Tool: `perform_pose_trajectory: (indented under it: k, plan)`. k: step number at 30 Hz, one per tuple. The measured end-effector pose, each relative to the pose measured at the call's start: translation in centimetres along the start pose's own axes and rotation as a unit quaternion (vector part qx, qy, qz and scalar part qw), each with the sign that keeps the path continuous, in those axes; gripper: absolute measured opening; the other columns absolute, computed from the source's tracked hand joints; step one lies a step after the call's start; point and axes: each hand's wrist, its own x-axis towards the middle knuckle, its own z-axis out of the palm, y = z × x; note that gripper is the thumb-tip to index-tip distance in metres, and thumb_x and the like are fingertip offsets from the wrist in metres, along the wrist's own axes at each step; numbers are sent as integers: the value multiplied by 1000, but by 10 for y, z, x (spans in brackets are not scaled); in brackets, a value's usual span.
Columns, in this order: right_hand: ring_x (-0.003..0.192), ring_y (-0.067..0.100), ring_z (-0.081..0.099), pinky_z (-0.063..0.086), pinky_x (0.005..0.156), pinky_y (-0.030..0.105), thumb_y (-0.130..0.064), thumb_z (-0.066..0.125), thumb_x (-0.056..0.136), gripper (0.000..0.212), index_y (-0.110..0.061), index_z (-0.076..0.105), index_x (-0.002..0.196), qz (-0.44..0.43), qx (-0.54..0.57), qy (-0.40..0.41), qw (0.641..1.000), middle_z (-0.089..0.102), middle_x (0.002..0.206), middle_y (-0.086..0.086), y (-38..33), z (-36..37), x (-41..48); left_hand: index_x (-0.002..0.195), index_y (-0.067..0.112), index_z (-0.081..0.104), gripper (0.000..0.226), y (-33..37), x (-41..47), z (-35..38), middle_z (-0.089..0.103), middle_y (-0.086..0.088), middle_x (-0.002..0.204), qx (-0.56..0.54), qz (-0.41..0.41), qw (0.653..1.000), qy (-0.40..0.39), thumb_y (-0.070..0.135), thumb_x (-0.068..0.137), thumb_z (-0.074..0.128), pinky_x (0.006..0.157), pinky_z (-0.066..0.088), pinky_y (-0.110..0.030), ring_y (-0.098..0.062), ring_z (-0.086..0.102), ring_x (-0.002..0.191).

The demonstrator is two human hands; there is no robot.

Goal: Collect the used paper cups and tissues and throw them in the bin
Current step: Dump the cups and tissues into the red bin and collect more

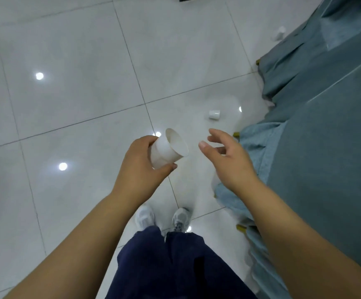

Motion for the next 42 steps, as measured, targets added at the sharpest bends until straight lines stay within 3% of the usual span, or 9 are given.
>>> perform_pose_trajectory:
  k: [3, 6, 12, 15, 18, 26, 33, 38, 42]
  plan:
    - [88, -8, 48, 36, 67, 8, -38, 60, 91, 47, -28, 49, 135, 35, -1, 39, 999, 53, 123, -13, 3, -10, 41, 108, 34, 46, 52, 10, 45, -1, 44, 24, 98, -5, 7, 1000, -12, 26, 71, 81, 68, 35, -9, 8, 47, 89]
    - [94, 1, 52, 39, 72, 14, -37, 60, 91, 45, -26, 50, 133, 77, -6, 70, 995, 54, 125, -11, 11, -16, 86, 103, 35, 45, 50, 15, 99, 2, 43, 22, 96, 10, 13, 999, -33, 24, 71, 81, 67, 34, -8, 1, 48, 85]
    - [106, 14, 55, 48, 89, 31, -34, 61, 91, 43, -18, 52, 131, 172, -18, 123, 977, 54, 130, -1, 28, -20, 188, 124, 18, 52, 59, 18, 233, 6, 46, 11, 106, 70, 33, 992, -103, 24, 72, 81, 74, 35, -15, -9, 44, 95]
    - [106, 14, 53, 45, 86, 28, -33, 59, 93, 43, -17, 50, 132, 202, -15, 142, 969, 53, 130, 0, 35, -19, 244, 121, 17, 54, 56, 24, 302, 12, 46, 10, 103, 102, 56, 985, -129, 20, 72, 81, 72, 34, -15, -9, 43, 94]
    - [103, 15, 52, 43, 83, 28, -34, 58, 93, 40, -17, 52, 129, 231, -17, 157, 960, 55, 126, 1, 54, -14, 299, 135, 18, 46, 74, 19, 363, 28, 49, 0, 122, 147, 62, 976, -148, 25, 71, 83, 90, 38, -25, -16, 46, 107]
    - [111, 22, 55, 47, 91, 34, -30, 60, 92, 41, -14, 50, 129, 276, -54, 143, 949, 56, 126, 5, 161, 7, 443, 129, 23, 51, 70, -55, 482, 123, 47, 3, 119, 193, 74, 955, -212, 31, 67, 83, 86, 41, -30, -11, 45, 100]
    - [109, 23, 55, 38, 76, 25, -30, 58, 94, 44, -11, 47, 132, 302, -113, 137, 936, 55, 126, 7, 273, 29, 555, 130, 23, 49, 71, -134, 558, 229, 47, 3, 118, 200, 64, 950, -229, 34, 68, 81, 88, 38, -28, -12, 45, 102]
    - [118, 31, 51, 44, 94, 38, -38, 58, 93, 53, -8, 43, 134, 334, -118, 147, 923, 50, 132, 13, 340, 48, 611, 129, 24, 48, 68, -173, 597, 288, 41, 8, 110, 207, 77, 948, -229, 35, 70, 80, 85, 36, -27, -11, 43, 100]
    - [114, 31, 53, 44, 89, 37, -35, 55, 94, 46, -9, 46, 131, 347, -96, 152, 920, 52, 129, 12, 370, 58, 635, 129, 26, 47, 69, -196, 615, 308, 42, 8, 111, 217, 68, 944, -239, 37, 69, 79, 84, 37, -27, -11, 44, 99]
